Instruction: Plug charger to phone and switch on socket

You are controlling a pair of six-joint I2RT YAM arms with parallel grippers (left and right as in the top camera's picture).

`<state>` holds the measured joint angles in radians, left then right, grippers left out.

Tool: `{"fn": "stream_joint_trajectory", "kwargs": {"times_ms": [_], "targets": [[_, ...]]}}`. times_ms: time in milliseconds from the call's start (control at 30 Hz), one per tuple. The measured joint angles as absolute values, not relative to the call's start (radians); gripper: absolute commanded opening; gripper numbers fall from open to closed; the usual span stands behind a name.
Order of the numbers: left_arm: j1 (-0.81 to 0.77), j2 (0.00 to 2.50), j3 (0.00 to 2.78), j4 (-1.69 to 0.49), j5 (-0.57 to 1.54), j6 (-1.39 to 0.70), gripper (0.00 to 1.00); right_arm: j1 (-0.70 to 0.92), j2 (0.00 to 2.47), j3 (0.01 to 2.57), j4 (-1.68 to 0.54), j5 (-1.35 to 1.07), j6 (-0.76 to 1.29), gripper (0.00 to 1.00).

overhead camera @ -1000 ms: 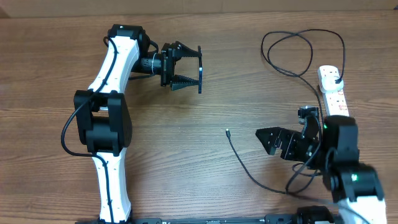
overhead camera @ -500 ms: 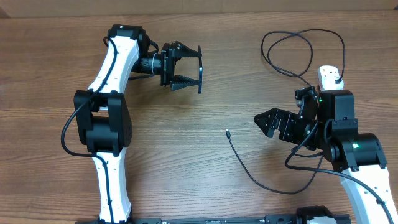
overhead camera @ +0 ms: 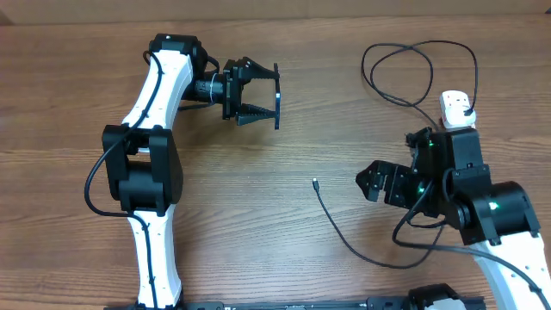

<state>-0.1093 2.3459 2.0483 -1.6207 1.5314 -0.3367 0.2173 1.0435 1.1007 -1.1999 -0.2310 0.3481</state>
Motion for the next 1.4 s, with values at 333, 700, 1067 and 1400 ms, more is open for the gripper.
{"fn": "stream_joint_trajectory", "kwargs": {"times_ms": [333, 700, 1067, 1400], "targets": [[-0.109, 2.346, 2.048, -1.621, 1.531, -0.337, 0.75, 0.553, 1.166, 1.281, -1.392, 0.12, 0.546, 1.0], [-0.109, 2.346, 2.048, -1.621, 1.531, -0.337, 0.75, 0.624, 1.295, 1.326, -1.127, -0.005, 0.593, 1.0], [-0.109, 2.346, 2.048, -1.621, 1.532, -0.337, 0.75, 0.624, 1.295, 1.328, -0.935, -0.285, 0.405, 1.0], [-0.109, 2.346, 2.048, -1.621, 1.533, -0.337, 0.75, 0.624, 1.295, 1.328, -0.902, -0.439, 0.305, 1.0]]}}
